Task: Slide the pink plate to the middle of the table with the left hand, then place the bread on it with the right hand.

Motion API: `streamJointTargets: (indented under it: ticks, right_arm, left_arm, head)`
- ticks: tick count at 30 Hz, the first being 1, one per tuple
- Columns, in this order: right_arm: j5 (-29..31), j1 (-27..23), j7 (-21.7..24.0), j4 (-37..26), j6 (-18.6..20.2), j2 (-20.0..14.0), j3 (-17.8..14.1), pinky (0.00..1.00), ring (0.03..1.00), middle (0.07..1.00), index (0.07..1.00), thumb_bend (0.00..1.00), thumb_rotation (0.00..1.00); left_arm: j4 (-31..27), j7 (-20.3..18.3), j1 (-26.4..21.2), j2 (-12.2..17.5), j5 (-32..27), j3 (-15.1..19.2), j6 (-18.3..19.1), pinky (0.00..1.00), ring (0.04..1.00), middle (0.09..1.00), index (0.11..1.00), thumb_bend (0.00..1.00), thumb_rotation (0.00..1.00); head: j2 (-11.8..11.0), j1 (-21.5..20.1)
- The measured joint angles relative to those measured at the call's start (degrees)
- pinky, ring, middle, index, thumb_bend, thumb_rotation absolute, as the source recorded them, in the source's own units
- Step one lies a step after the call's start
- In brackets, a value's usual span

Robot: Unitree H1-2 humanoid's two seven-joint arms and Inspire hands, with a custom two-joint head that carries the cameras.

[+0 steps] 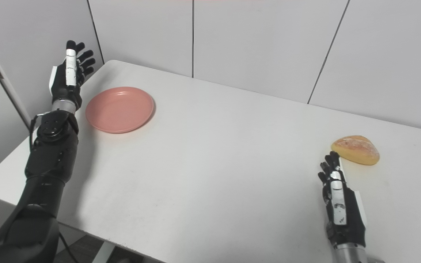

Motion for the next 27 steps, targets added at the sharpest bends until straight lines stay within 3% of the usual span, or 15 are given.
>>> streamJointTargets:
  ticks: [18, 27]
  right_arm:
    - [0.8, 0.1, 0.2, 0.0, -0.1, -0.5, -0.1, 1.00, 1.000, 1.000, 1.000, 0.56, 0.98]
    - [1.2, 0.2, 0.2, -0.2, -0.1, -0.7, -0.2, 1.00, 1.000, 1.000, 1.000, 0.58, 0.97]
  left_arm:
    - [9.6, -0.2, -1.7, 1.0, 0.0, 0.4, -3.0, 0.89, 0.846, 0.842, 0.854, 0.90, 1.00]
    - [13.7, -0.5, -1.8, 1.1, -0.1, 0.6, -6.5, 0.89, 0.853, 0.843, 0.855, 0.88, 1.00]
  head:
    - [-0.2, 1.2]
    - [-0.8, 3.2]
